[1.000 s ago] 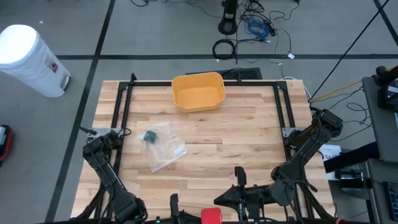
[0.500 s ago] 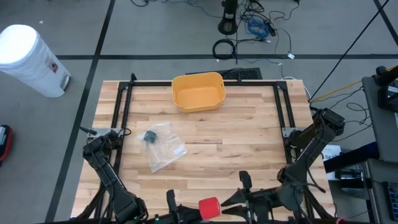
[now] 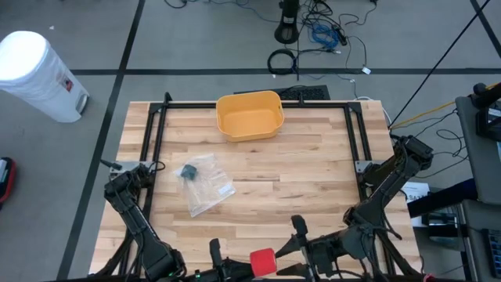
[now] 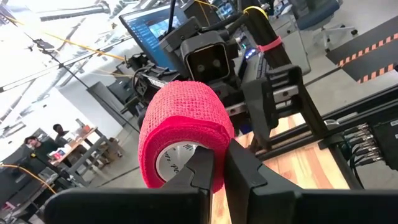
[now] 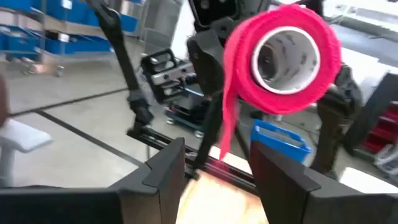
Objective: Roll bandage
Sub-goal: Roll the red bandage
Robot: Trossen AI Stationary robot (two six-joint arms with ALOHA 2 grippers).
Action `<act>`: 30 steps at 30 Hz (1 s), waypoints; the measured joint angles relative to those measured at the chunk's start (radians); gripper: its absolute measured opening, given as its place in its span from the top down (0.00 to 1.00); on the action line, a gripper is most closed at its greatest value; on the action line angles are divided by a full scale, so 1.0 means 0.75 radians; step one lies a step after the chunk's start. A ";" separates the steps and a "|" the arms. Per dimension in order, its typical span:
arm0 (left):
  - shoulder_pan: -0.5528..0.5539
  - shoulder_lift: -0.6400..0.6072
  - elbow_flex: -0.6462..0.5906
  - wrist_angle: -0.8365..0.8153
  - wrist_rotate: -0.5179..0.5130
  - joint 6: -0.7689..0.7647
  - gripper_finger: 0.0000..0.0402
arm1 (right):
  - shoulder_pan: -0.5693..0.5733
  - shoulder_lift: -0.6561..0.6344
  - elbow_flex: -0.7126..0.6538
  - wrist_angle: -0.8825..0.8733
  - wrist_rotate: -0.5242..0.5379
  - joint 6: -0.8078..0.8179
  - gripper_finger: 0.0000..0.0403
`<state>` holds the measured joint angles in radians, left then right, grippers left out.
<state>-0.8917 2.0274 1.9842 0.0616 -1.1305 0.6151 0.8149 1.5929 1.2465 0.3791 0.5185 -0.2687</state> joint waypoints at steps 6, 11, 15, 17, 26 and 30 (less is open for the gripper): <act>0.000 0.000 0.000 0.001 -0.001 -0.001 0.94 | -0.006 0.000 0.000 -0.014 0.000 -0.003 0.64; 0.001 0.000 0.000 0.001 -0.001 -0.001 0.94 | -0.007 0.000 0.000 -0.013 -0.002 -0.016 0.75; 0.002 0.000 0.000 0.001 -0.001 -0.007 0.94 | -0.012 0.000 0.000 -0.013 -0.001 -0.024 0.85; 0.002 0.000 0.000 0.001 -0.001 -0.008 0.94 | -0.014 0.000 0.000 -0.014 -0.014 -0.026 0.87; 0.003 0.000 0.000 0.001 -0.001 -0.008 0.94 | -0.040 0.010 0.000 -0.001 -0.072 -0.001 0.83; 0.004 0.000 0.000 0.001 -0.001 -0.008 0.94 | -0.047 0.010 0.000 -0.001 -0.076 -0.006 0.83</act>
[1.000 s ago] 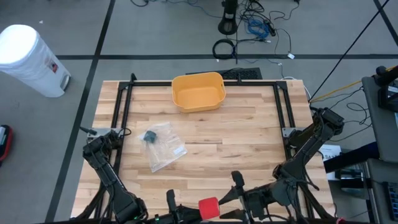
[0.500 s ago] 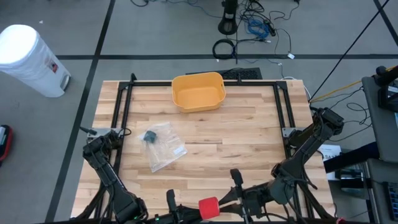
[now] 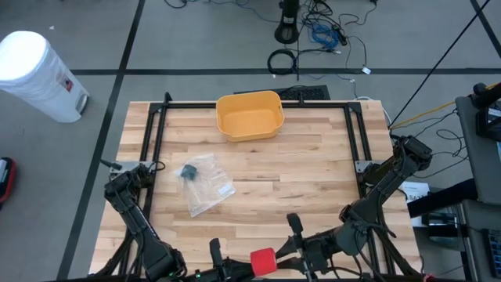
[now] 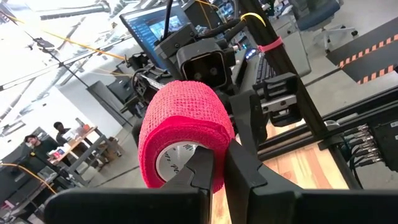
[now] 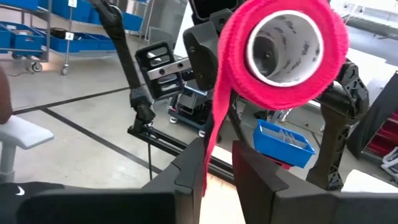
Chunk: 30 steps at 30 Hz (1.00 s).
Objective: Roll bandage
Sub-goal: Roll the red bandage
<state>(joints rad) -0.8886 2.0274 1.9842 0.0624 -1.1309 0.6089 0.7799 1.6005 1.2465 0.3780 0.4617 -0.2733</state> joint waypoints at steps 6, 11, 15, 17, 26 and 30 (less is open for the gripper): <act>0.007 0.000 0.000 0.000 0.000 -0.002 0.94 | -0.010 0.001 0.000 -0.002 -0.034 -0.008 0.95; 0.022 0.000 0.000 0.000 0.001 -0.023 0.94 | -0.012 0.001 0.000 -0.004 -0.027 -0.010 0.99; 0.026 0.000 0.000 0.000 0.017 -0.038 0.94 | -0.012 0.001 0.000 -0.011 -0.024 -0.010 1.00; 0.025 0.000 0.000 0.000 0.043 -0.040 0.94 | -0.014 0.001 0.000 -0.015 -0.011 -0.017 1.00; 0.021 0.000 0.000 -0.001 0.068 -0.072 0.94 | -0.014 0.001 0.000 -0.019 0.024 -0.074 1.00; 0.021 0.000 0.000 -0.001 0.085 -0.072 0.94 | -0.014 0.001 0.000 -0.011 0.025 -0.087 1.00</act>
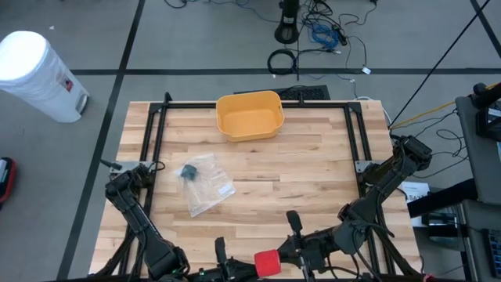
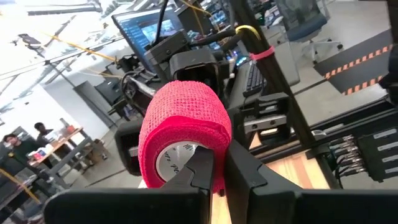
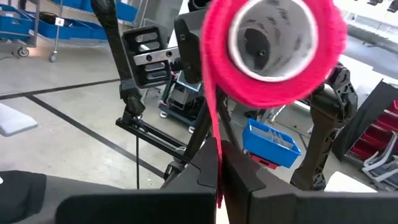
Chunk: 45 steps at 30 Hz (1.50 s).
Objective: Roll bandage
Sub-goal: Roll the red bandage
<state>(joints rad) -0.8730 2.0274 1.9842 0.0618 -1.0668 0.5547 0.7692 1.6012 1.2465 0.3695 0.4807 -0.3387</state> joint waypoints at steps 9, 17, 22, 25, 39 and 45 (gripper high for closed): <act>-0.001 0.000 0.000 -0.047 0.061 -0.099 0.94 | 0.012 0.000 0.000 0.018 0.111 -0.088 1.00; -0.003 0.000 0.000 -0.069 0.055 -0.107 0.94 | 0.024 0.000 0.000 0.033 0.136 -0.116 1.00; -0.006 0.000 0.000 -0.069 0.050 -0.110 0.94 | 0.027 0.000 0.000 0.035 0.192 -0.135 1.00; -0.006 0.000 0.000 -0.071 0.050 -0.133 0.94 | 0.027 0.000 0.000 0.033 0.195 -0.139 1.00; -0.005 -0.001 0.000 -0.055 0.059 -0.197 0.94 | 0.042 0.000 0.000 0.101 0.200 -0.210 1.00; 0.003 -0.001 0.000 -0.056 0.104 -0.214 0.94 | 0.042 0.000 0.000 0.102 0.199 -0.237 1.00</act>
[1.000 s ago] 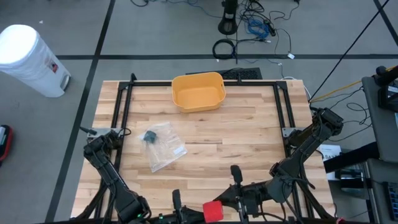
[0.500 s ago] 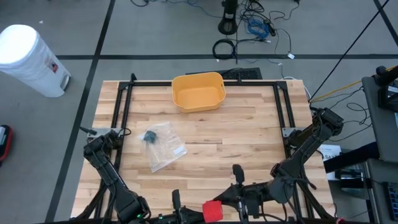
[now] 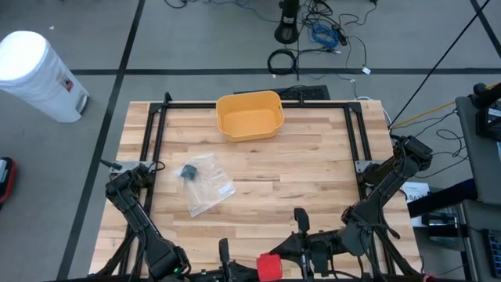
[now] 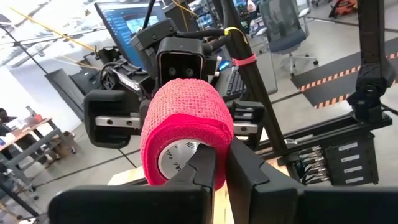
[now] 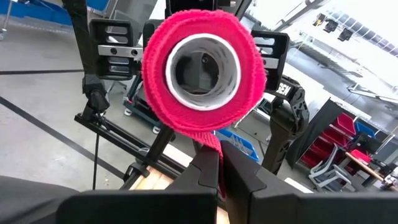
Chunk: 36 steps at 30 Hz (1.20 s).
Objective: Roll bandage
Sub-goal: Roll the red bandage
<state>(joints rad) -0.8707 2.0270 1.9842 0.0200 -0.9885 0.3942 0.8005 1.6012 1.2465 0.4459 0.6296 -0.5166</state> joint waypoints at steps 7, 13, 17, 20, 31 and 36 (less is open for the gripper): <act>0.002 0.000 0.000 -0.004 0.027 -0.031 0.94 | 0.000 0.000 0.000 0.007 -0.003 -0.043 1.00; 0.010 0.000 0.000 -0.006 0.044 -0.067 0.94 | 0.000 0.000 0.000 0.047 0.001 -0.047 0.94; 0.018 0.000 0.000 -0.010 0.072 -0.101 0.94 | 0.000 0.000 0.000 0.070 0.002 -0.061 0.88; 0.018 0.000 0.000 -0.010 0.080 -0.101 0.94 | 0.000 0.000 0.000 0.071 0.002 -0.064 0.84; 0.021 0.000 0.000 -0.052 0.086 -0.136 0.94 | 0.008 0.000 0.000 0.088 0.007 -0.143 0.81; 0.034 -0.001 0.000 -0.108 0.161 -0.203 0.94 | 0.010 0.000 -0.001 0.106 0.007 -0.162 0.81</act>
<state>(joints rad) -0.8451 2.0266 1.9842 -0.0607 -0.8676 0.2420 0.8078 1.6012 1.2461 0.5252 0.6352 -0.6378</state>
